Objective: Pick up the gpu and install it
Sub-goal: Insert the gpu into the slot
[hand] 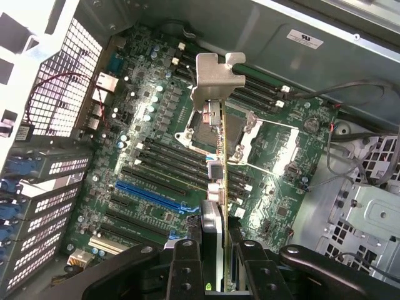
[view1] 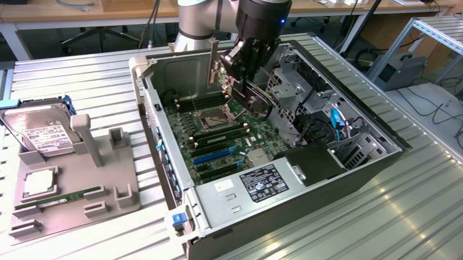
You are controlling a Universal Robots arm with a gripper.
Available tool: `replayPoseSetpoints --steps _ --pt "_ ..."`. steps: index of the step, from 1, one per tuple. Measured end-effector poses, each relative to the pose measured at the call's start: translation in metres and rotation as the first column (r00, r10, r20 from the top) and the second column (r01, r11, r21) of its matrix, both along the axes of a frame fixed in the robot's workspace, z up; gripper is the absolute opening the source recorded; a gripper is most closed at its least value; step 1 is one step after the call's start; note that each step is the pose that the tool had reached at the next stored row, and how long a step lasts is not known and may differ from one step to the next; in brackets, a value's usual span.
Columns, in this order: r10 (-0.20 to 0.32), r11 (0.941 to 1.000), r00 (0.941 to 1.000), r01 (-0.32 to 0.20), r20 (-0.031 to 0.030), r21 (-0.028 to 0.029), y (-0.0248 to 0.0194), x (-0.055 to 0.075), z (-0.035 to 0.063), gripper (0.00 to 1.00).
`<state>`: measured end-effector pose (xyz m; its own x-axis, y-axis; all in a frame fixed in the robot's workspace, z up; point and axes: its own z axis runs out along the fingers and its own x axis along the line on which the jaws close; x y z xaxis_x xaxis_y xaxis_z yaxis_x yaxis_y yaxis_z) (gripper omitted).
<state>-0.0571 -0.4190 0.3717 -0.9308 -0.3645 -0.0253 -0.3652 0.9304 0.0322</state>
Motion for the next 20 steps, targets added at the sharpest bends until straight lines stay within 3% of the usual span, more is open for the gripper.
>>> replayPoseSetpoints --steps 20 --pt "0.034 0.9994 0.9994 -0.034 0.0 0.0 0.0 0.0 -0.0012 0.27"
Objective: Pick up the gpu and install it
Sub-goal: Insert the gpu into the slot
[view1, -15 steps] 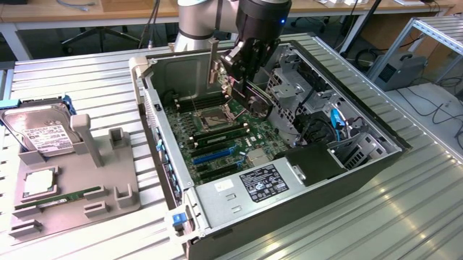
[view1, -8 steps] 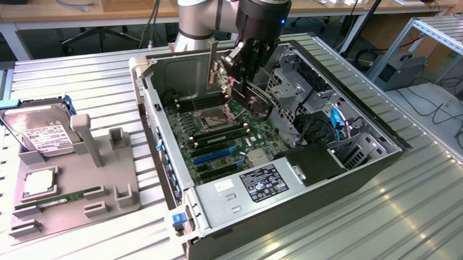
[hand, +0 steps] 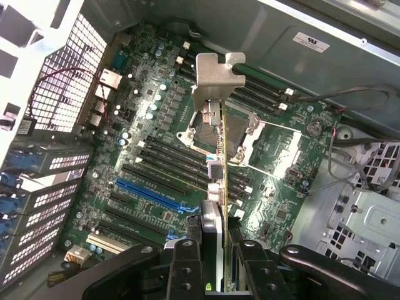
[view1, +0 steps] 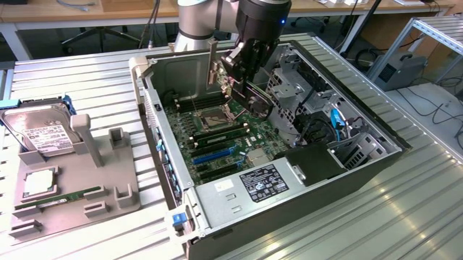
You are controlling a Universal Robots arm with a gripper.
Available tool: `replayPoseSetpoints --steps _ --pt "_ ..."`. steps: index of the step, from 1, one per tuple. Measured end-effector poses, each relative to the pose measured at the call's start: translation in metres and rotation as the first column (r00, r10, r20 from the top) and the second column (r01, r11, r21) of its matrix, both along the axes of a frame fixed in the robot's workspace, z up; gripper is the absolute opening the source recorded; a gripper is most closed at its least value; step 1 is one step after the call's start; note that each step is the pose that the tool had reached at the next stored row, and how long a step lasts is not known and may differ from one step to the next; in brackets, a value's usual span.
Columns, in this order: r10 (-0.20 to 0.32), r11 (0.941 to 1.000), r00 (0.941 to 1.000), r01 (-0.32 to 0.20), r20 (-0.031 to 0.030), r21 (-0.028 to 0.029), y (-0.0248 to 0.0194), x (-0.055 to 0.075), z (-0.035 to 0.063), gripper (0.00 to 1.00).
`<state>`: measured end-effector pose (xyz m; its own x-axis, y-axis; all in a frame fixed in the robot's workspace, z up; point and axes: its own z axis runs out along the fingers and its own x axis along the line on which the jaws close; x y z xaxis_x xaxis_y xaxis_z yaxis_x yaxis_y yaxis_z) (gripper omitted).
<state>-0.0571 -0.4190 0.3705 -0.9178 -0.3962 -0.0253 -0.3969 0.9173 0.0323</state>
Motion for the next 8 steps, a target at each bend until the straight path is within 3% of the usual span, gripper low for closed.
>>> replayPoseSetpoints --steps 8 --pt "0.013 0.9999 0.9999 -0.013 0.0 0.0 0.0 0.0 -0.0004 0.27"
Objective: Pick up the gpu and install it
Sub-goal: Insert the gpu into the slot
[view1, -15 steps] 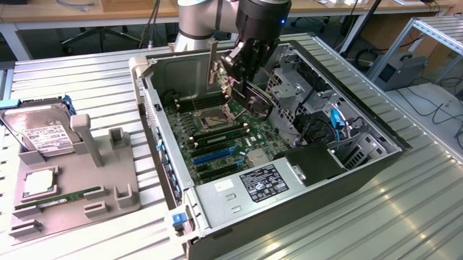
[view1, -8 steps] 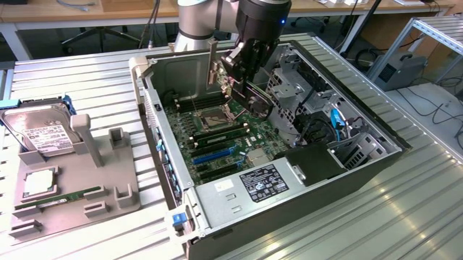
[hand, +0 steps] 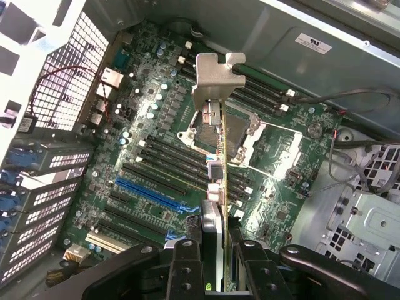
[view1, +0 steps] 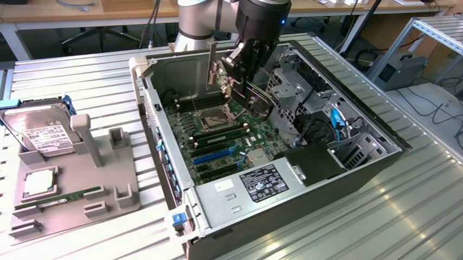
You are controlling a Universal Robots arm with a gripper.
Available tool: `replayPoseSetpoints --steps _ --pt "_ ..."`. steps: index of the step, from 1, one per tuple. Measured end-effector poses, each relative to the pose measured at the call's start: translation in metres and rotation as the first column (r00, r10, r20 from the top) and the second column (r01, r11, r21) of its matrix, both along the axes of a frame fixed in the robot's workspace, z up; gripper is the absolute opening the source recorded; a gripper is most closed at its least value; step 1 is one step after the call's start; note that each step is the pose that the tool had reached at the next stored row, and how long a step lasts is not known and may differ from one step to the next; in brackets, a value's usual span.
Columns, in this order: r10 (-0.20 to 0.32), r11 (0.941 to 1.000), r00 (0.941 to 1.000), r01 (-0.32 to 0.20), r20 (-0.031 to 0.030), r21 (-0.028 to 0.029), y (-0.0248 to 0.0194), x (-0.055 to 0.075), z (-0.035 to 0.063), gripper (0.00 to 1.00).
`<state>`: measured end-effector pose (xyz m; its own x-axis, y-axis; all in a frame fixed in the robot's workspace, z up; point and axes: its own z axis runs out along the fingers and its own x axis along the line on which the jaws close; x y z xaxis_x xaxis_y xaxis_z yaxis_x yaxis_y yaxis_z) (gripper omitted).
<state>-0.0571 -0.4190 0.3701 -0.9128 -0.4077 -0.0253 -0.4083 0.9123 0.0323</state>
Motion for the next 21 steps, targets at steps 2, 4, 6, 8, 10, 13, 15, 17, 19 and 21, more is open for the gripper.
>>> replayPoseSetpoints --steps 2,4,6,8,10,13,15,17,19,21 --pt "0.002 1.0 1.0 -0.002 0.0 0.0 0.0 0.0 0.0 0.27" --pt "0.004 1.0 1.0 -0.004 0.0 -0.0001 0.0 0.0 -0.0001 0.27" --pt "0.006 1.0 1.0 -0.006 0.0 0.0 0.0 0.0 -0.0001 0.27" --pt "0.007 1.0 1.0 -0.007 0.0 0.0 0.0 0.0 -0.0002 0.27" --pt "0.009 1.0 1.0 -0.009 0.0 0.0 0.0 0.0 -0.0002 0.27" --pt "0.014 0.9999 0.9999 -0.014 0.0 0.0 0.0 0.0 -0.0004 0.27" --pt "0.016 0.9999 0.9999 -0.016 0.0 0.0 0.0 0.0 -0.0004 0.27" --pt "0.018 0.9998 0.9998 -0.018 0.0 0.0 0.0 0.0 -0.0005 0.27" --pt "0.02 0.9998 0.9998 -0.02 0.0 0.0 0.0 0.0 -0.0005 0.27" --pt "0.022 0.9998 0.9998 -0.022 0.0 0.0 0.0 0.0 -0.0006 0.27"
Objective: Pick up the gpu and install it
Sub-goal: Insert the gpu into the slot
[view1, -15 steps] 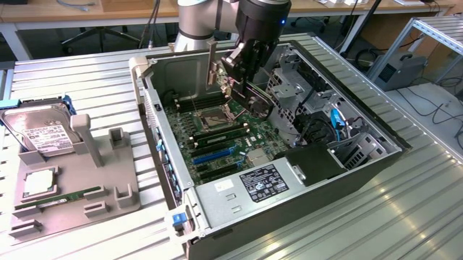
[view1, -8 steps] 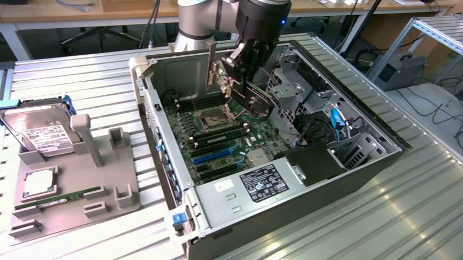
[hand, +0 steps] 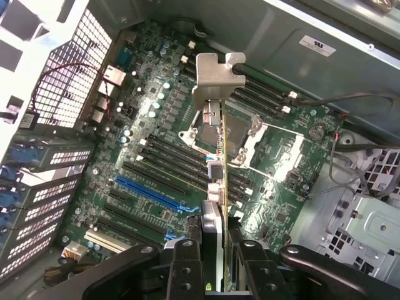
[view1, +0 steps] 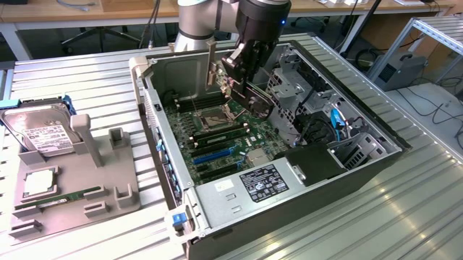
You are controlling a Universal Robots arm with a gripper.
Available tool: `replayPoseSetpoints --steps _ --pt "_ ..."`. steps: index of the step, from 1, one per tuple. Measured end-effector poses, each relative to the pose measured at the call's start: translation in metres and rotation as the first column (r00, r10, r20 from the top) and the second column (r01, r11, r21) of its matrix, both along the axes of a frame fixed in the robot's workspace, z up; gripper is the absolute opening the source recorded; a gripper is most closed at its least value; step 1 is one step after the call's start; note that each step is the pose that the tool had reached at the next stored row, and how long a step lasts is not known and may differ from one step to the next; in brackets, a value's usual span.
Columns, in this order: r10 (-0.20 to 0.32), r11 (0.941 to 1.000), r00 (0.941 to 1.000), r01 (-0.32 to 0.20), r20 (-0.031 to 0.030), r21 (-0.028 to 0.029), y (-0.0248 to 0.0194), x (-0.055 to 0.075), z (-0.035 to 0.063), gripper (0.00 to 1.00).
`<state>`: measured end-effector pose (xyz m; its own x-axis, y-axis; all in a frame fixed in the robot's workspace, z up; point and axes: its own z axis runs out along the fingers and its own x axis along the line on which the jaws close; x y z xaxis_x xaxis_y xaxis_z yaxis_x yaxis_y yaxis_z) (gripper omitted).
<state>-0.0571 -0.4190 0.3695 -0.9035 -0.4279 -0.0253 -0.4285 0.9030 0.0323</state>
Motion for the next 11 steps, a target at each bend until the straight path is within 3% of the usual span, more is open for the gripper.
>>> replayPoseSetpoints --steps 11 --pt "0.011 0.9999 0.9999 -0.011 0.0 0.0 0.0 0.0 -0.0003 0.27"
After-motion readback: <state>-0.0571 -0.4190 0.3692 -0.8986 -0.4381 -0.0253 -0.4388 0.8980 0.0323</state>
